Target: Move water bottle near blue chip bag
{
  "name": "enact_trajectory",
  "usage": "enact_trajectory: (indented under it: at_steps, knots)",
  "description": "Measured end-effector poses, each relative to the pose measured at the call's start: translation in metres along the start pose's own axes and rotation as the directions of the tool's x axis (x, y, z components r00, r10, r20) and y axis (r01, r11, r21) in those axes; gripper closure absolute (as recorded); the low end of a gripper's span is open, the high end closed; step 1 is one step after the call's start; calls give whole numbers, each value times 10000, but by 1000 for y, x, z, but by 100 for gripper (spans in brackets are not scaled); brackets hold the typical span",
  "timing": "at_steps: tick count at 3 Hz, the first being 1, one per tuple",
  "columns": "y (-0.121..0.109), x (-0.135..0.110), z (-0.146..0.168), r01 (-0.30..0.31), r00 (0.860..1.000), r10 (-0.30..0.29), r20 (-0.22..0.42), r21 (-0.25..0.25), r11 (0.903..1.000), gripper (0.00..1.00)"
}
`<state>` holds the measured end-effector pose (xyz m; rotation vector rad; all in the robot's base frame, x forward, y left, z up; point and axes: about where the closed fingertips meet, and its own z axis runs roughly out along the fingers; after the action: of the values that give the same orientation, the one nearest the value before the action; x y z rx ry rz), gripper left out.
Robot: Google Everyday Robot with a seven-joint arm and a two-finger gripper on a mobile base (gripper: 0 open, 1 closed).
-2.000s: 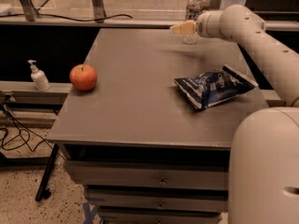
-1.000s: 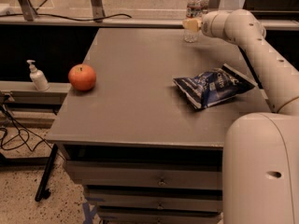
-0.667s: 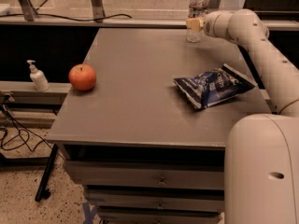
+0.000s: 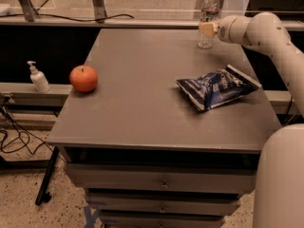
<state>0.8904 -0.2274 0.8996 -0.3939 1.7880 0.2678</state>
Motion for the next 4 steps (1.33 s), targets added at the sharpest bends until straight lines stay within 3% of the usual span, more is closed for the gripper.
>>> enact_trajectory:
  at_steps: [1,2,3,4]
  knots:
    - [17,-14,-44,40,10000,-32,88,-840,9965,100]
    - [51,-20,-89,278,9995,-305,-97,-2085,9776,100]
    - [78,-21,-116,462,9982,-552,-218,-2977,9535,100]
    - [102,-18,-130,563,9977,-667,-143,-3801,9232,100]
